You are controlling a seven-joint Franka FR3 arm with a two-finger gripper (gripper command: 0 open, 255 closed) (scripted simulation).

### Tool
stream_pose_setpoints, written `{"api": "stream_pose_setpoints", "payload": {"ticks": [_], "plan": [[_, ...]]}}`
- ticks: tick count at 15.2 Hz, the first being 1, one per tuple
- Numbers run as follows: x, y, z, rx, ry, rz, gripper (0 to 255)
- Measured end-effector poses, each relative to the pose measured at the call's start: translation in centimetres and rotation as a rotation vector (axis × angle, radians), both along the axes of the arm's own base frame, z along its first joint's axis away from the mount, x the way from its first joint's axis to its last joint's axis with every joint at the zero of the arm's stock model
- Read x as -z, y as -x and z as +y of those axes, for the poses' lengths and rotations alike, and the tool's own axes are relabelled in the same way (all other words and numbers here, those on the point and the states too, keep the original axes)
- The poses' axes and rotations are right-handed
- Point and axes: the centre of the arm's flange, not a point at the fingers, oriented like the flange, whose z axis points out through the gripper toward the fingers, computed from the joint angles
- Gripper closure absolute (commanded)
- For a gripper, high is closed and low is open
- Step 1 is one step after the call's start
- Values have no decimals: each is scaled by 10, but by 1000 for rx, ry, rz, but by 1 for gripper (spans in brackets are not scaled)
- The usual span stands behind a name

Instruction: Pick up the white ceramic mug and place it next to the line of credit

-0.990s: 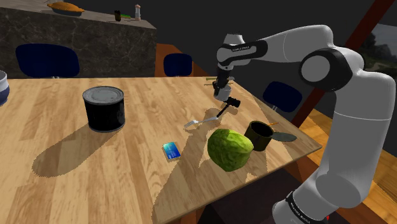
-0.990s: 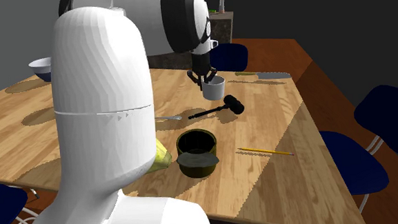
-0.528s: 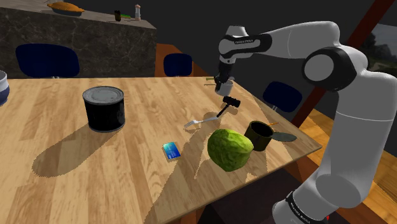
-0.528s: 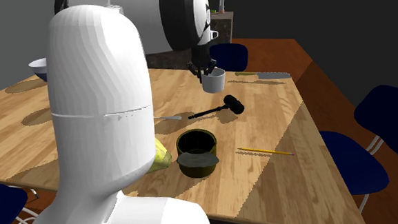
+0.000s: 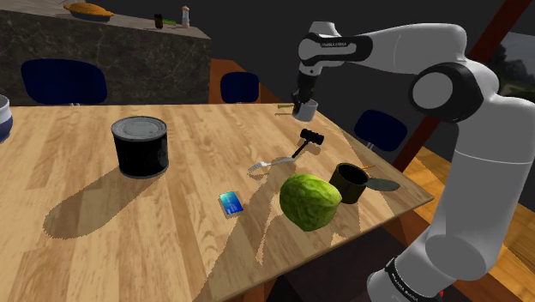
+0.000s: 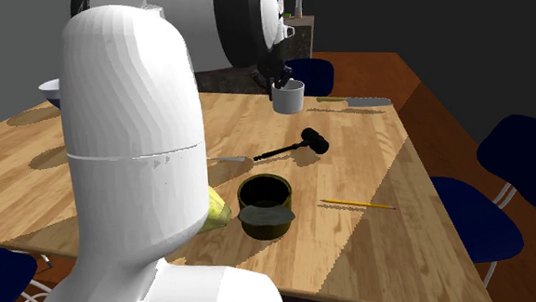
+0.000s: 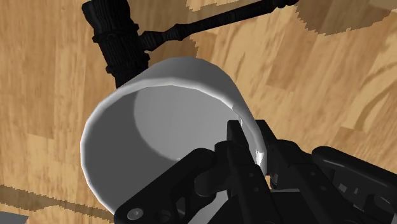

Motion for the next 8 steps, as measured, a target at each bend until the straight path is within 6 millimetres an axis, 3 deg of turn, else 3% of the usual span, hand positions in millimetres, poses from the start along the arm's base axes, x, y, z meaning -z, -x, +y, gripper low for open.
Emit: {"api": "stream_pose_setpoints", "payload": {"ticks": [4,8], "plan": [[-13,8,13,0,0,0,255],[-13,37,55,-1,0,0,255]]}}
